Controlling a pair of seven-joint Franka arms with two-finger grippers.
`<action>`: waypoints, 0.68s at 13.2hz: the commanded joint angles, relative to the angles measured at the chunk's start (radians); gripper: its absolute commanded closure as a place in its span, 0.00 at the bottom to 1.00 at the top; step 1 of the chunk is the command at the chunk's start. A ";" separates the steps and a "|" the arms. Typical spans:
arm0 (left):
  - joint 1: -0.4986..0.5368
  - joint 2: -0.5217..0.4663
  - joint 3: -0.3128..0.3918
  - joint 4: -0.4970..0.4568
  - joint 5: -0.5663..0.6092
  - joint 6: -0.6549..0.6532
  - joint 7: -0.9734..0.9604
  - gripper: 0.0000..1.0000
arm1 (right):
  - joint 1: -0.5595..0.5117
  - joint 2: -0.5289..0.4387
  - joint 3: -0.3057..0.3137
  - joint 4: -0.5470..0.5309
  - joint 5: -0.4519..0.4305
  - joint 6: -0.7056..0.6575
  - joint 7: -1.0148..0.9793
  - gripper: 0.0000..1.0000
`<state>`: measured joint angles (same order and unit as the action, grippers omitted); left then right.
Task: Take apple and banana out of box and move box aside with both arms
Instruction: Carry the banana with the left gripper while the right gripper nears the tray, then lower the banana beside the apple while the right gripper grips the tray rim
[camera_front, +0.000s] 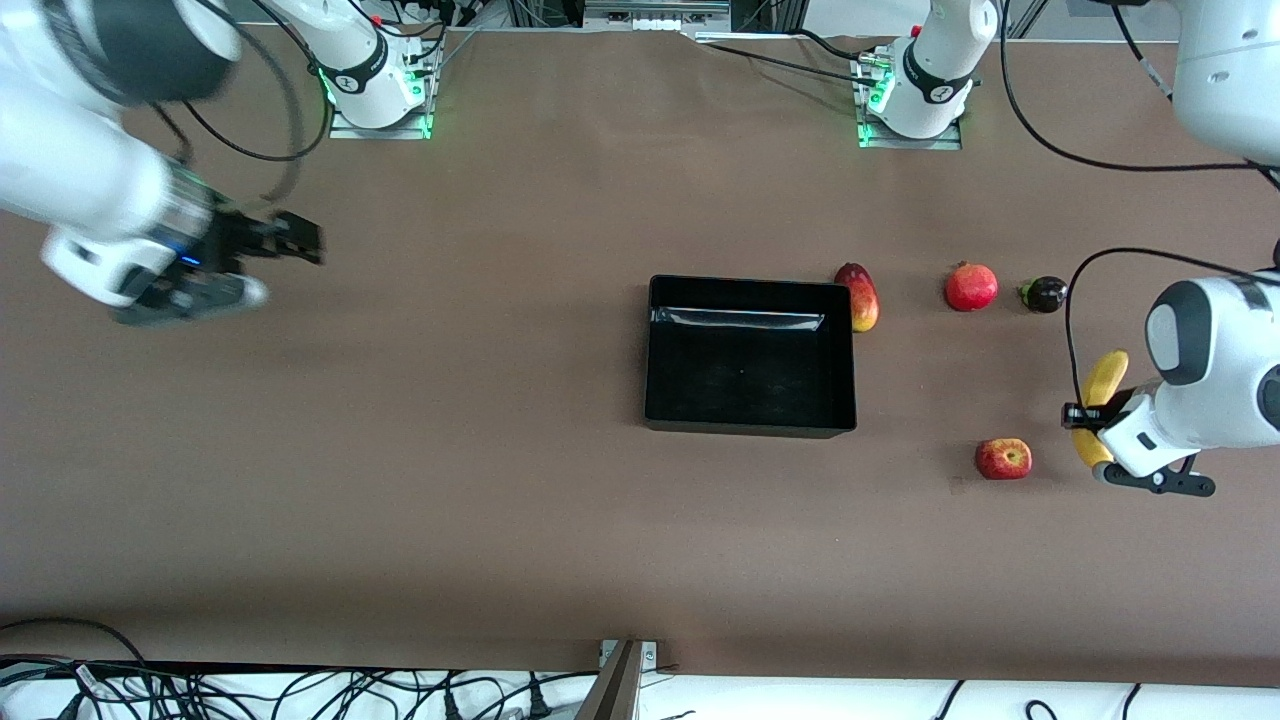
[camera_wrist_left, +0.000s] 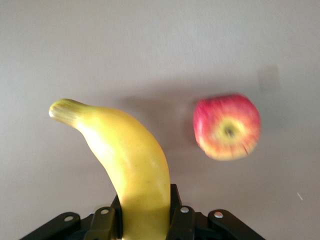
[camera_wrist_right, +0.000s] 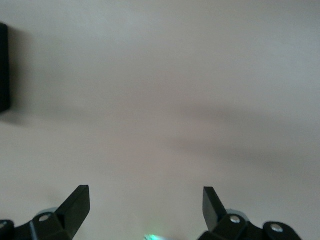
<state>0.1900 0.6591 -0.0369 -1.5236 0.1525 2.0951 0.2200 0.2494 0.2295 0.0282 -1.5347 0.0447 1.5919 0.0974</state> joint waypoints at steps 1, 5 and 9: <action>-0.006 0.080 0.008 0.020 0.016 0.130 0.019 1.00 | 0.126 0.145 0.002 0.099 0.030 0.058 0.190 0.00; -0.006 0.157 0.025 0.020 0.021 0.252 0.016 1.00 | 0.319 0.261 0.002 0.100 0.060 0.279 0.480 0.00; -0.004 0.194 0.032 0.020 0.068 0.266 0.022 0.98 | 0.468 0.373 0.002 0.099 0.057 0.439 0.669 0.00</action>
<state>0.1896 0.8247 -0.0109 -1.5190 0.1836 2.3511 0.2286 0.6753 0.5489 0.0414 -1.4690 0.0897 1.9827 0.7040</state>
